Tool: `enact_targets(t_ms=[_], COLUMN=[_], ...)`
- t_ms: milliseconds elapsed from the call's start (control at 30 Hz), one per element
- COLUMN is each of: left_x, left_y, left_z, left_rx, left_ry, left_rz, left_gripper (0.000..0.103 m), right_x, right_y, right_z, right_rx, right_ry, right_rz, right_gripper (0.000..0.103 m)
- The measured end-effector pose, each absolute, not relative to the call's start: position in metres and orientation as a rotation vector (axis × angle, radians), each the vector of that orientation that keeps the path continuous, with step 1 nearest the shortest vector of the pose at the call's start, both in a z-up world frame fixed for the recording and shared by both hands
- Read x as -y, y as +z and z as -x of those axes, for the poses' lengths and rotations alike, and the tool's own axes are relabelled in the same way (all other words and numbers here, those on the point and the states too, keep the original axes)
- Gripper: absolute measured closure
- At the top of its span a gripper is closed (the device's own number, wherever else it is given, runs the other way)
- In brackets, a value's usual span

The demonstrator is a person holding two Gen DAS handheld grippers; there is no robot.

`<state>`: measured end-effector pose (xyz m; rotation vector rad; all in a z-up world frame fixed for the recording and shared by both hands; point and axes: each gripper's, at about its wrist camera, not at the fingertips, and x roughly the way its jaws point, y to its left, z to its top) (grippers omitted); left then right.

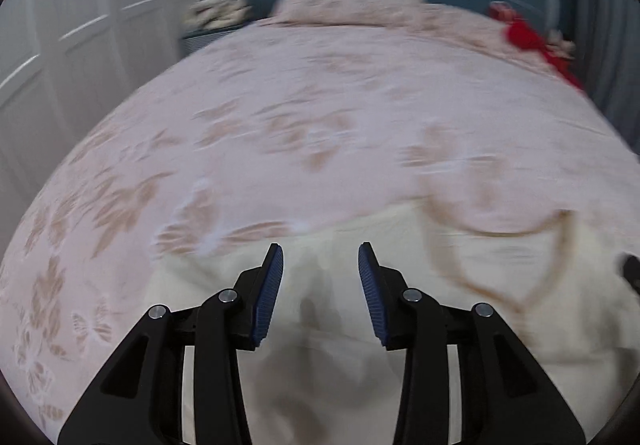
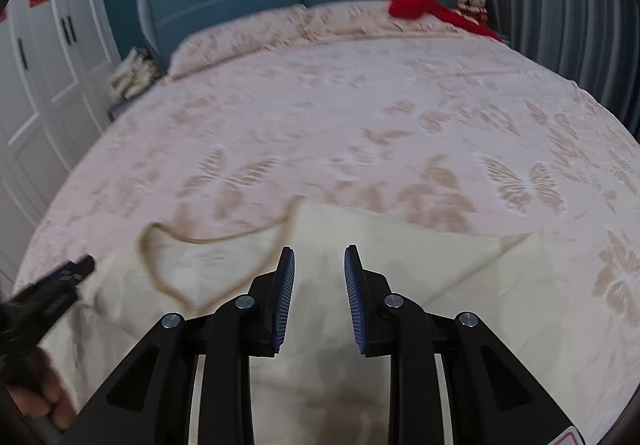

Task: Fold large clothes
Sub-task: 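Grasp the jacket near the collar zipper with both tools and fold it lengthwise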

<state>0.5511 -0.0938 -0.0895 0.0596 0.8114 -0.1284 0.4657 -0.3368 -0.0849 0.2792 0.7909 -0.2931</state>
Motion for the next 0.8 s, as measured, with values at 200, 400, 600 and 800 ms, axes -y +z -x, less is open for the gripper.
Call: enact_targets(t_ms=[200,400,600,800], left_x=[0.192,0.217,0.212,0.214], left_y=[-0.102,-0.142,-0.15,-0.147], left_z=[-0.535,-0.538,-0.534,-0.526], left_rx=[-0.888,-0.932,-0.903,-0.896], left_ry=[-0.277,-0.208,-0.203,-0.157], left_rz=[-0.105,-0.179,-0.167,-0.194], left_gripper=[0.065,0.064,0.063,0.061], right_x=[0.356,0.366,0.365,0.363], right_y=[-0.123,-0.143,-0.149,-0.144], right_z=[-0.476,-0.473,-0.469,-0.458], right_rx=[-0.91,-0.906,-0.876,-0.822], right_ry=[-0.315,-0.314,-0.333,-0.478], right_rz=[-0.205,-0.246,-0.251,-0.208], right_gripper=[0.08,0.082,0.083,0.085])
